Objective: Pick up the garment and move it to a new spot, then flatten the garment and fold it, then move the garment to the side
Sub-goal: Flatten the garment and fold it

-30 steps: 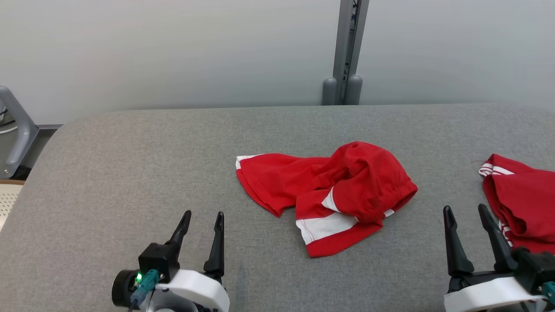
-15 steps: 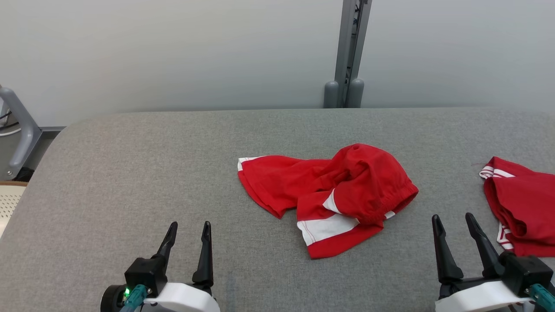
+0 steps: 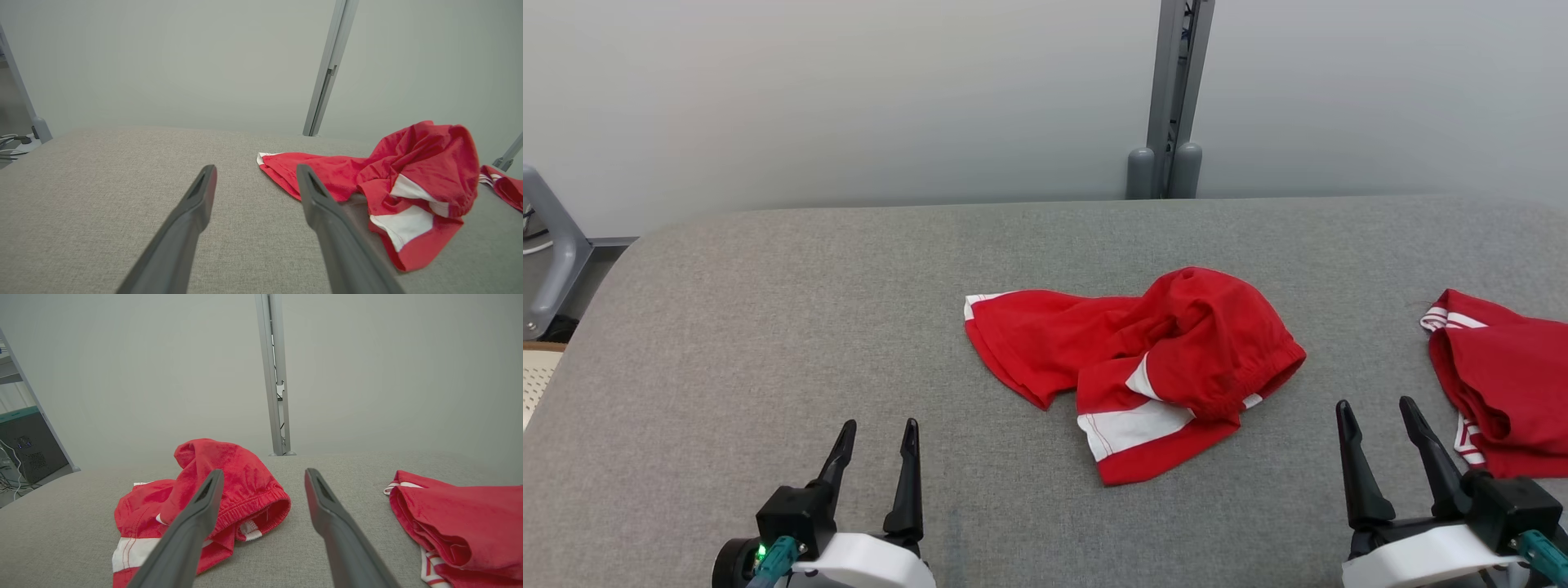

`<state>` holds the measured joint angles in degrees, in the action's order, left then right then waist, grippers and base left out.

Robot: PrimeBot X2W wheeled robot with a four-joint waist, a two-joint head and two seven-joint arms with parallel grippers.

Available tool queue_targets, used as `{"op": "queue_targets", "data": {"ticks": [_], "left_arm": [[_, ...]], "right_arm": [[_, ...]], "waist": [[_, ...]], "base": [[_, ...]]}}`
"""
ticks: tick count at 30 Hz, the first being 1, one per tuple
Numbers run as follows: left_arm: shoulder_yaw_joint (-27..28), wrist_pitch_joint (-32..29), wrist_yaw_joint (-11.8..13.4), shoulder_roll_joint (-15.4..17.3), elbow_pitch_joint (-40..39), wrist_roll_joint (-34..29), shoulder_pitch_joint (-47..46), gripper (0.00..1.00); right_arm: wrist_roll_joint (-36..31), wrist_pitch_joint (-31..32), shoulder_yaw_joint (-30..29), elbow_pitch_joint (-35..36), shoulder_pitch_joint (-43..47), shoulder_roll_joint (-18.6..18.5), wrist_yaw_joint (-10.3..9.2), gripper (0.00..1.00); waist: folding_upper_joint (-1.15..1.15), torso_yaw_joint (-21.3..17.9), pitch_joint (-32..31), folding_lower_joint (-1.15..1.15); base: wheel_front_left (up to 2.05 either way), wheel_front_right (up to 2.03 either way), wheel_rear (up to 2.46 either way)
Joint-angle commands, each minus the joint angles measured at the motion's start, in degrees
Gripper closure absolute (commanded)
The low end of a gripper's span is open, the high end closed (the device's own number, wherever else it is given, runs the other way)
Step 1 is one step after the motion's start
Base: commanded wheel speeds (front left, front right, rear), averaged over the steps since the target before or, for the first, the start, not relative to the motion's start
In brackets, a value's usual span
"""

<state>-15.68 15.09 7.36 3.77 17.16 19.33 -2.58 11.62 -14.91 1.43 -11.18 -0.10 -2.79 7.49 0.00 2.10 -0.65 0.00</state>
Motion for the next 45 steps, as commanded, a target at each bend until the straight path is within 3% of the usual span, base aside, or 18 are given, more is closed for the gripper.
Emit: {"op": "queue_targets", "data": {"ticks": [1, 8, 13, 19, 26, 30, 35, 36, 37, 38, 39, 40, 45], "left_arm": [[0.5, 0.1, -0.2, 0.1, 0.1, -0.4, -0.1, 0.00], [-0.4, 0.1, -1.0, -0.3, 0.8, -1.4, -1.3, 0.00], [-5.0, -0.6, -3.6, -0.5, 5.2, -2.1, -4.4, 0.00], [-12.5, -4.9, -7.2, -0.8, 11.3, 4.5, -9.7, 0.00], [-21.0, -7.1, -5.1, -0.7, 16.2, 13.6, -16.3, 0.00], [-23.2, -7.1, -2.8, -0.7, 19.5, 17.9, -18.8, 0.00], [-25.6, -6.2, -2.2, -0.7, 23.0, 22.1, -20.8, 0.00], [-26.1, -5.9, -2.0, -0.7, 23.6, 22.8, -21.1, 0.21], [-26.6, -5.5, -1.9, -0.7, 24.1, 23.5, -21.5, 0.50], [-27.1, -5.2, -1.8, -0.7, 24.6, 24.1, -21.9, 0.65], [-27.5, -4.7, -1.8, -0.7, 25.0, 24.9, -22.2, 0.94], [-27.8, -4.1, -1.8, -0.7, 25.4, 25.6, -22.4, 1.00], [-29.2, -2.0, -1.8, -0.7, 26.5, 27.4, -23.4, 1.00]], "right_arm": [[-0.2, -0.4, -0.2, 0.2, -0.6, -0.3, 0.01, 0.00], [-0.4, -0.4, -0.2, 0.5, -0.8, -0.3, 0.01, 0.00], [-0.5, -0.4, 0.0, 0.7, -1.7, -0.3, 0.01, 0.00], [-0.2, -0.3, 0.6, 0.5, -3.1, -0.3, 0.01, 0.00], [-0.1, -0.3, 0.8, 0.2, -4.4, -0.3, 0.01, 0.00], [0.0, -0.3, 0.8, 0.1, -5.0, -0.3, 0.01, 0.00], [0.2, -0.3, 0.7, 0.2, -5.3, -0.3, 0.01, 0.00], [0.1, -0.3, 0.5, 0.2, -5.3, -0.3, 0.01, 0.00], [0.0, -0.3, 0.4, 0.1, -5.3, -0.2, 0.01, 0.00], [-0.1, -0.3, 0.4, 0.1, -5.2, -0.3, 0.01, 0.00], [-0.2, -0.3, 0.3, 0.1, -5.2, -0.3, 0.01, 0.00], [-0.3, -0.3, 0.2, 0.1, -5.2, -0.3, 0.01, 0.00], [-0.5, -0.3, -0.1, 0.1, -5.2, -0.3, 0.01, 0.00]], "waist": [[0.00, -0.1, 0.1, 0.00], [0.00, -0.8, 0.7, 0.00], [0.00, -1.8, 2.0, 0.00], [0.00, -4.0, 3.9, 0.00], [0.00, -7.9, 6.2, 0.00], [0.00, -10.1, 7.3, 0.00], [0.00, -12.1, 8.2, 0.00], [0.00, -12.3, 8.3, 0.00], [0.00, -12.4, 8.3, 0.00], [0.00, -12.4, 8.4, 0.00], [0.00, -12.4, 8.4, 0.00], [0.00, -12.4, 8.4, 0.00], [0.00, -11.2, 8.0, 0.00]], "base": [[0.00, 0.00, 0.00], [0.00, 0.00, 0.00], [0.00, 0.00, 0.00], [0.00, 0.00, 0.00], [0.00, 0.00, 0.00], [0.00, 0.00, 0.00], [0.00, 0.00, 0.00], [0.00, 0.00, 0.00], [0.00, 0.00, 0.00], [0.00, 0.00, 0.00], [0.00, 0.00, 0.00], [0.00, 0.00, 0.00], [0.00, 0.00, 0.00]]}}
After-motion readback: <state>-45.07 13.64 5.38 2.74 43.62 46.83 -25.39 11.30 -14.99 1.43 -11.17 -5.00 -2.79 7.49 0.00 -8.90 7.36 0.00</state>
